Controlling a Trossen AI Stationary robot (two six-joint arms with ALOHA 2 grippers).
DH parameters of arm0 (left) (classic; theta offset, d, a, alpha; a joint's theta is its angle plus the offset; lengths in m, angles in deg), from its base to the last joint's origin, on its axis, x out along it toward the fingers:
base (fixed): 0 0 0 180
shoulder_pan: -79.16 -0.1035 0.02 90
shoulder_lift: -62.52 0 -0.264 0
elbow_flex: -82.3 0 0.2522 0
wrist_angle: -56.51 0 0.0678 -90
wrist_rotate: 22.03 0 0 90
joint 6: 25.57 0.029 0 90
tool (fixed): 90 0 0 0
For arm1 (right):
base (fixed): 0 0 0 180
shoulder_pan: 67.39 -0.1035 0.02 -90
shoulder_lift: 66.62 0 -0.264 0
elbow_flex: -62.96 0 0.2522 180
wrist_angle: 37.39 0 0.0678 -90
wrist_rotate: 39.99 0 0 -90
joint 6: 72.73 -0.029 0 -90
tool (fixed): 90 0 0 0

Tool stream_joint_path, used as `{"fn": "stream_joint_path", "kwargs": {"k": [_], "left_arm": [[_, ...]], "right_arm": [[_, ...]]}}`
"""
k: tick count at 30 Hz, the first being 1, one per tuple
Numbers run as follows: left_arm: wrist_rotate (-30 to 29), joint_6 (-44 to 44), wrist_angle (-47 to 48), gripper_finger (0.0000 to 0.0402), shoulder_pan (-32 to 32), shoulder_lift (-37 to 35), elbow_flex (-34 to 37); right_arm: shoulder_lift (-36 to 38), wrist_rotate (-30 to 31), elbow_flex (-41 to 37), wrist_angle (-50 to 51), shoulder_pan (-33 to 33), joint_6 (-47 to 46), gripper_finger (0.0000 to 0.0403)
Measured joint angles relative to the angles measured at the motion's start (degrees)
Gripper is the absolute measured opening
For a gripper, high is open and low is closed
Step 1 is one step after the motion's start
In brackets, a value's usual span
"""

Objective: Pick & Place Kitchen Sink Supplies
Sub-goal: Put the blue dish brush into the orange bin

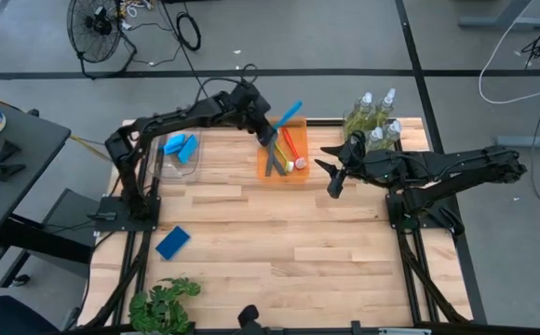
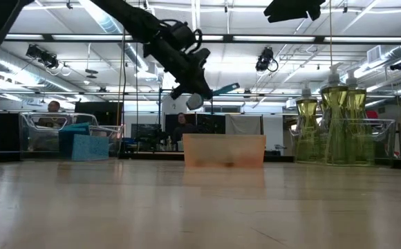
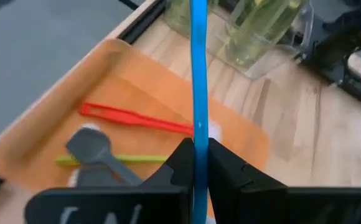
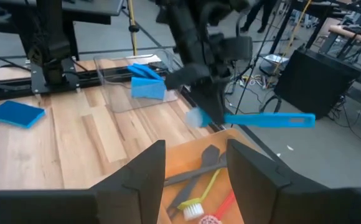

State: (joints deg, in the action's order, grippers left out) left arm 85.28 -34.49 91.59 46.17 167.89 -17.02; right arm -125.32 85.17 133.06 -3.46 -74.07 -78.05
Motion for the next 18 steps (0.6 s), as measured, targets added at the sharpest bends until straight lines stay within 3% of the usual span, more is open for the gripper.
{"fn": "stream_joint_path", "kwargs": {"k": [7, 18], "left_arm": [[2.1, -11.3, -2.4, 0.003, 0.2, 4.9, 0.0], [3.8, -20.5, -2.1, 0.0041, 2.8, 7.6, 0.0]], "right_arm": [[0.0, 0.4, 0.0, 0.0, 0.1, 0.0, 0.0171], [0.0, 1.9, 0.0, 0.4, 0.1, 0.0, 0.0171]]}}
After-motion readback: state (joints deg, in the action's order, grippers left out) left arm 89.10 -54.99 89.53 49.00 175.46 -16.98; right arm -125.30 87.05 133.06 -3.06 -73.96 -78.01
